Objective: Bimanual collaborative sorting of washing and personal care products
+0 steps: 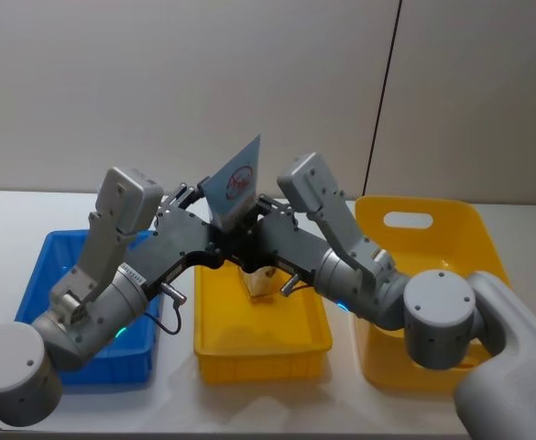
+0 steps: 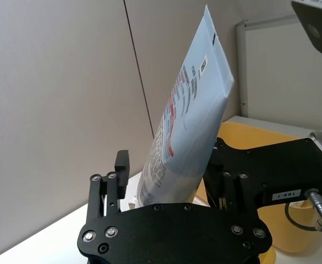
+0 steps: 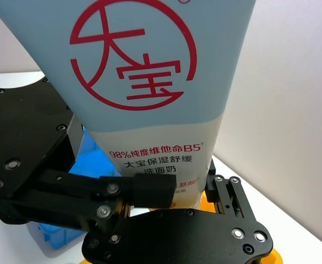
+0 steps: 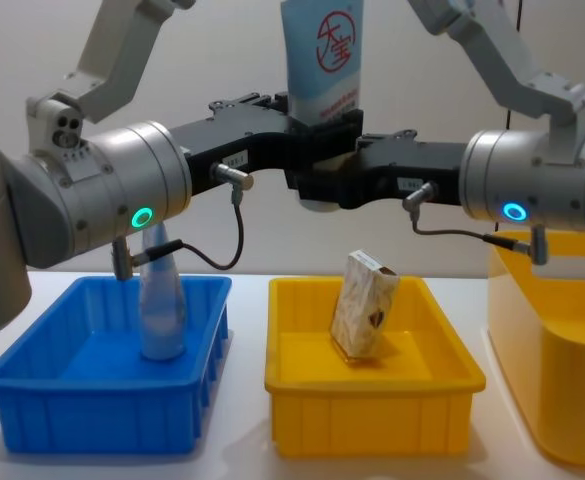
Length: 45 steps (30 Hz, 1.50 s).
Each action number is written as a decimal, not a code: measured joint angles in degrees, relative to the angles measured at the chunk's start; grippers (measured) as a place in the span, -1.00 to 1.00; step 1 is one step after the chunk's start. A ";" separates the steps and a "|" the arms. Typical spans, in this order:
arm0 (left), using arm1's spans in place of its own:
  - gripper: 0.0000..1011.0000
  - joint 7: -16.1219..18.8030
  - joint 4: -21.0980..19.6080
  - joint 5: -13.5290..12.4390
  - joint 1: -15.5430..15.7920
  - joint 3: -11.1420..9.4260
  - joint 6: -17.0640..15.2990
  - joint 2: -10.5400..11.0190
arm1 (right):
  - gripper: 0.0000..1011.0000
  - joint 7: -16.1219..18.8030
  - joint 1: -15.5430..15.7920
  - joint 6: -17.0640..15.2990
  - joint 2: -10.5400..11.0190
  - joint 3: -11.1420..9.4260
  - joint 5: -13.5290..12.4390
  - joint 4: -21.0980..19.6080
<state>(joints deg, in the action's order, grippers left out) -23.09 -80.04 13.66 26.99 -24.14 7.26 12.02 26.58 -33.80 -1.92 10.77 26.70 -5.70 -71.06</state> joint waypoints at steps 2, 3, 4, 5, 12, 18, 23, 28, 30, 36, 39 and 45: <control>0.65 0.00 0.00 0.00 0.00 0.01 0.00 0.00 | 0.25 -0.37 0.19 -0.07 0.10 -0.06 -0.14 -0.29; 0.76 0.00 0.00 0.01 0.00 0.01 0.00 0.00 | 0.25 -0.44 0.25 -0.11 0.14 -0.08 -0.17 -0.38; 0.79 0.00 0.00 0.01 0.00 0.02 0.00 0.00 | 0.25 -0.63 0.31 -0.17 0.16 -0.10 -0.19 -0.45; 0.86 0.00 0.00 0.01 0.01 0.02 0.00 0.00 | 0.25 -0.93 0.42 -0.30 0.20 -0.17 -0.24 -0.60; 0.98 0.02 -0.01 0.03 0.01 0.02 0.01 0.00 | 0.25 -3.11 1.06 -1.40 0.38 -0.83 -0.28 -1.32; 0.98 0.05 -0.02 0.03 0.01 0.01 0.03 0.00 | 0.25 -5.38 1.70 -2.77 0.52 -1.81 0.11 -1.81; 0.98 0.05 -0.02 0.03 0.01 0.01 0.04 0.00 | 0.25 -7.08 2.07 -3.73 0.56 -2.53 0.60 -1.96; 0.98 0.05 -0.02 0.04 0.01 0.01 0.04 0.00 | 0.24 -9.25 2.54 -4.76 0.50 -3.53 1.17 -2.09; 0.98 0.05 -0.02 0.03 0.01 0.01 0.04 0.00 | 0.24 -9.88 2.68 -5.03 0.45 -3.88 1.32 -2.18; 0.98 0.05 -0.02 0.03 0.01 0.01 0.04 0.00 | 0.24 -13.03 3.44 -6.60 0.04 -5.36 1.94 -2.76; 0.98 0.05 -0.02 0.03 0.01 0.01 0.04 0.00 | 0.24 -14.61 3.85 -7.46 -0.23 -6.24 2.12 -3.14; 0.98 0.04 -0.03 0.03 0.00 0.01 0.04 0.00 | 0.24 -18.21 4.91 -9.84 -0.97 -8.28 2.42 -4.27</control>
<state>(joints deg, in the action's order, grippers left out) -23.05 -80.06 13.69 26.99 -24.13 7.30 12.01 8.36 -28.88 -11.77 9.79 18.42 -3.28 -75.33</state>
